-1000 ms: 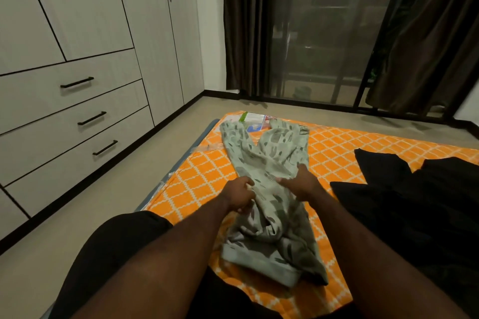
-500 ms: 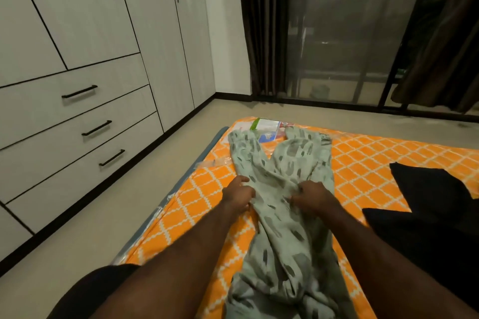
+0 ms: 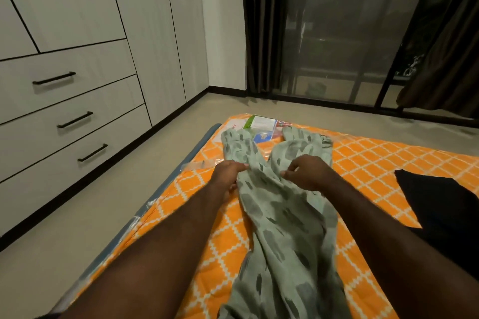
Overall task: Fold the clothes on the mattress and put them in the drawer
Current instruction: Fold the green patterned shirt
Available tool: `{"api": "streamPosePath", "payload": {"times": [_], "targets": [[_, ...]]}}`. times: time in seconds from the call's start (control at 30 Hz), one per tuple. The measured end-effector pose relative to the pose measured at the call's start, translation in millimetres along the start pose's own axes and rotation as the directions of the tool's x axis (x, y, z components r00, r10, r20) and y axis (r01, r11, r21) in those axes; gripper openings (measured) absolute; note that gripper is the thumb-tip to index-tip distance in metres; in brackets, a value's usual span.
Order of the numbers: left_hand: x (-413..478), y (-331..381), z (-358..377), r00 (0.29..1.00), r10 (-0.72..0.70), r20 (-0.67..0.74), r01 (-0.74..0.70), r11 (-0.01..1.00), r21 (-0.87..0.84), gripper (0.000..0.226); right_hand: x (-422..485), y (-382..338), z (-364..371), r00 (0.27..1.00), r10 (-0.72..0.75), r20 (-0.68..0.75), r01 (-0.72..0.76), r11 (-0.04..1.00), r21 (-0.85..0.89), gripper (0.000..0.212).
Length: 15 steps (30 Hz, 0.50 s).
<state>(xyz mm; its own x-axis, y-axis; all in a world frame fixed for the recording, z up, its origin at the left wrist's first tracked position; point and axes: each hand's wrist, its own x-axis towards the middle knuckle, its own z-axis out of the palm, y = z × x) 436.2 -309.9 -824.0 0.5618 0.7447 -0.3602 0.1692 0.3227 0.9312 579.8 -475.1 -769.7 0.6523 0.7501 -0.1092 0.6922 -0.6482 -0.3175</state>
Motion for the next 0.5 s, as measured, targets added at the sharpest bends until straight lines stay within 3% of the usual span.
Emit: {"api": "streamPosePath", "payload": {"times": [0.1,0.2,0.37,0.5], "targets": [[25,14,0,0.999,-0.051,0.003,0.051,0.984,-0.171,0.016,40,-38,1,0.997,-0.068,0.035,0.063,0.989,0.136,0.03],[49,22,2,0.997,-0.074,0.015,0.075,0.975,-0.211,0.02,85,-58,20,0.999,-0.034,0.025,0.026,0.958,0.284,0.035],[87,44,-8,0.996,-0.049,0.078,0.055,0.996,-0.075,0.018,149,-74,48,1.0,-0.018,-0.017,0.023,0.911,0.411,0.061],[113,55,-18,0.992,-0.053,0.113,0.042,0.995,0.093,0.017,176,-73,65,0.999,-0.015,-0.047,0.036,0.874,0.485,0.06]]}}
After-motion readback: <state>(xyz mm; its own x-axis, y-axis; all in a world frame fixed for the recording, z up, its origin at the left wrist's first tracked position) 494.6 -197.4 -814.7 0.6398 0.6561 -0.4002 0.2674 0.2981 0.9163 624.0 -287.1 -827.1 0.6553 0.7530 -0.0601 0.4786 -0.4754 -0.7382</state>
